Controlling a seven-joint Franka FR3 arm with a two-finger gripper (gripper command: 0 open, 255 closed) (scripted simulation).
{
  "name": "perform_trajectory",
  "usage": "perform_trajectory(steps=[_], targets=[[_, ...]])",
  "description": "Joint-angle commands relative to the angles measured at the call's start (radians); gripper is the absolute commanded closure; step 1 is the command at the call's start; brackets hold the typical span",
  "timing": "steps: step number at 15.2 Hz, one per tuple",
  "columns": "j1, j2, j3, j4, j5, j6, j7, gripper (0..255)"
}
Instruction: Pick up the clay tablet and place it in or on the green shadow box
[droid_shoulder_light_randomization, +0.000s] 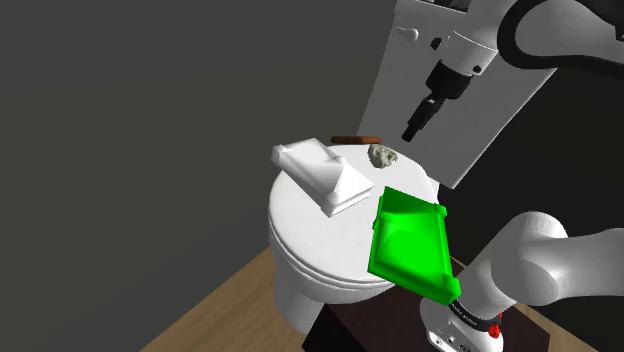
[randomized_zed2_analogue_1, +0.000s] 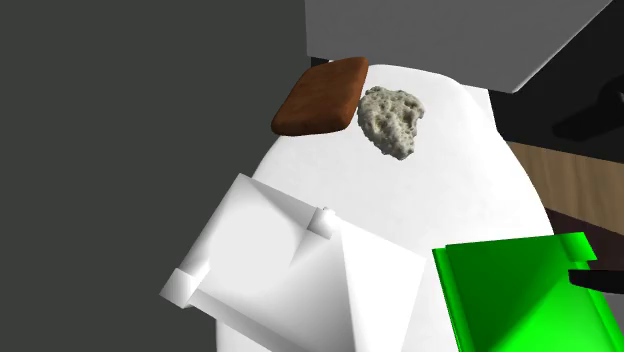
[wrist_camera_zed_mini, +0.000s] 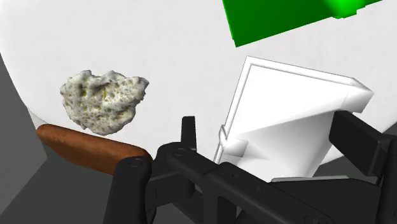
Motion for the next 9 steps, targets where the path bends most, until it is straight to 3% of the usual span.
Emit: perform_trajectory(steps=[1,5,9], targets=[[0.0,0.0,0.0,0.0,0.0,0.0,0.0,0],[-0.011,0.015,0.09,-0.131,-0.169,0.193,-0.036,0],[-0.06,0.059,0.176,-0.25,-0.374,0.409,-0.027,0]])
